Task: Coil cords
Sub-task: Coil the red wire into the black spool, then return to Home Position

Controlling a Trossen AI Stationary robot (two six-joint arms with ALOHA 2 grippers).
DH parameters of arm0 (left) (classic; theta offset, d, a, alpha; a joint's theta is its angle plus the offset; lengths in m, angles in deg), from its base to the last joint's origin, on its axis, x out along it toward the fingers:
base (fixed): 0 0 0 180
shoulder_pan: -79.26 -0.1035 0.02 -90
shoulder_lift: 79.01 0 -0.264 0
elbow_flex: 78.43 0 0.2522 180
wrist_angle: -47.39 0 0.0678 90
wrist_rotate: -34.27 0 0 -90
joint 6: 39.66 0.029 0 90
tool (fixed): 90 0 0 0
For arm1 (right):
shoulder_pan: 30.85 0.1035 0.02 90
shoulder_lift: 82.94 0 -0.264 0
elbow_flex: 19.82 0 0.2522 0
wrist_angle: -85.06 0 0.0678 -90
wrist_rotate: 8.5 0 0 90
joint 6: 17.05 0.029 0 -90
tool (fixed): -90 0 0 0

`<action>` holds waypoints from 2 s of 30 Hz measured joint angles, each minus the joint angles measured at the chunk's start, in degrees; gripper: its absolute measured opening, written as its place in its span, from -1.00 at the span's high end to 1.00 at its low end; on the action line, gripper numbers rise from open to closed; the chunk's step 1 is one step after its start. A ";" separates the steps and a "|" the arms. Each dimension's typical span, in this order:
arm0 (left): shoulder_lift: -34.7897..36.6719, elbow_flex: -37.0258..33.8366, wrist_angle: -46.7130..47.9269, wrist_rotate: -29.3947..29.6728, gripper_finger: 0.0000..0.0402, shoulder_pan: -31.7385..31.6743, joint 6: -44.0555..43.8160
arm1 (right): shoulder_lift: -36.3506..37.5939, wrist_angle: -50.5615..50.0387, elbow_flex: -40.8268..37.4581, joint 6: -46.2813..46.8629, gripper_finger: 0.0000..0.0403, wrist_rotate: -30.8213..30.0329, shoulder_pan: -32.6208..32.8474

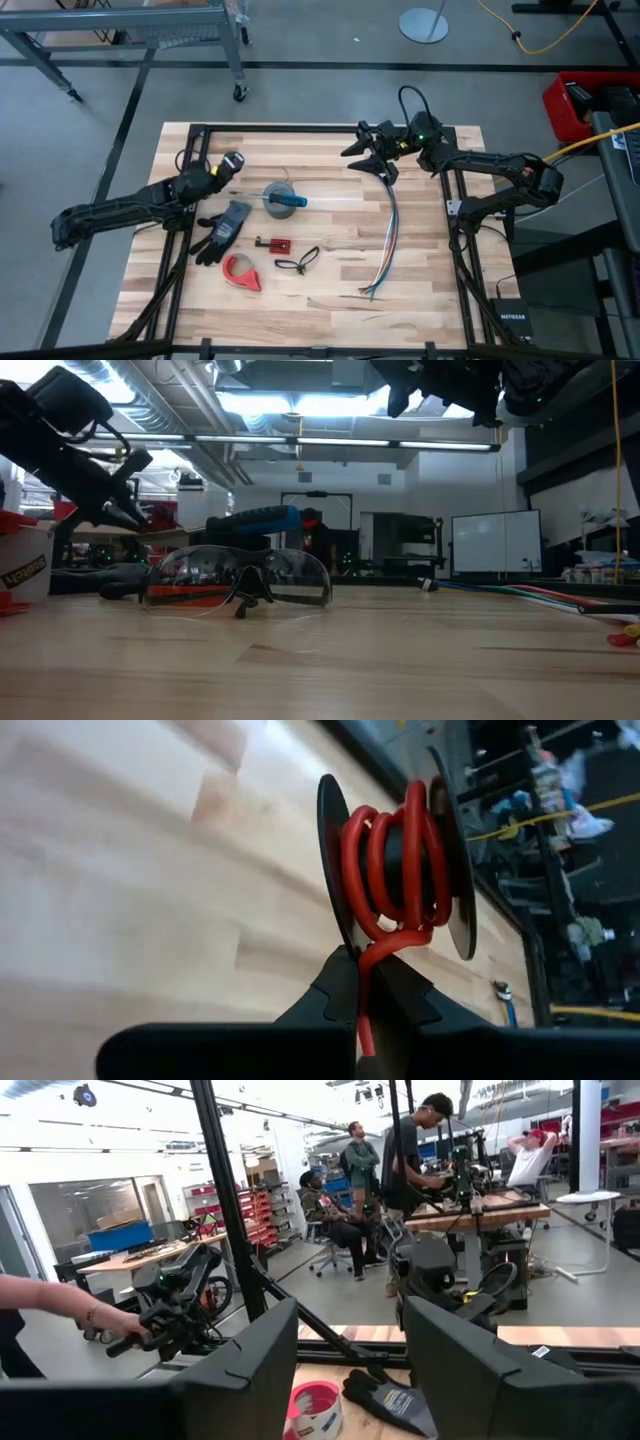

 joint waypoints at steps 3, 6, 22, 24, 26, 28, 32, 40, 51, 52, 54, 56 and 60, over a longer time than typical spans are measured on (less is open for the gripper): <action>-2.90 0.00 0.10 -1.71 1.00 -0.30 -5.86 | 0.00 -0.72 0.00 -0.02 0.06 0.02 0.00; -6.97 0.00 0.22 -2.75 1.00 -0.28 -9.42 | -0.02 -1.26 0.00 -0.03 0.06 1.88 -0.04; -20.77 0.00 0.42 -4.39 1.00 -0.28 -14.89 | -0.02 -1.23 0.01 -0.06 0.06 7.96 -0.04; -21.18 0.00 0.45 -4.77 1.00 -0.28 -16.55 | -0.02 -1.23 0.02 -0.06 0.06 7.96 -0.04; -21.38 0.00 0.46 -4.88 0.98 -0.28 -17.52 | -0.02 -1.23 0.02 -0.06 0.06 7.96 -0.04; -21.39 0.00 0.46 -4.99 0.94 -0.28 -17.26 | -0.02 -1.23 0.02 -0.06 0.06 7.98 -0.04; -21.39 0.00 0.52 -5.34 0.84 -0.28 -17.19 | -0.02 -1.23 0.02 -0.06 0.06 7.98 -0.06; -21.37 -0.04 0.67 -7.98 0.56 -0.28 -17.15 | -0.02 -1.21 0.02 -0.06 0.06 8.13 -0.04; -18.49 -0.11 0.98 -13.09 0.44 -0.28 -15.80 | 0.76 -1.17 0.02 0.05 0.06 9.97 -0.07; -17.92 -0.11 0.96 -13.08 0.46 -0.26 -15.63 | 1.01 -1.17 0.02 0.05 0.06 9.97 -0.07; -16.62 -0.11 0.96 -13.03 0.48 -0.26 -15.58 | 1.39 -1.17 0.02 0.10 0.06 9.99 -0.07; -15.52 -0.11 1.04 -12.76 0.50 -0.26 -15.56 | 1.75 -1.19 0.02 0.14 0.06 9.99 -0.07; -14.01 -0.09 0.91 -11.18 0.56 -0.26 -15.05 | 2.05 -1.14 0.02 0.16 0.06 9.99 -0.07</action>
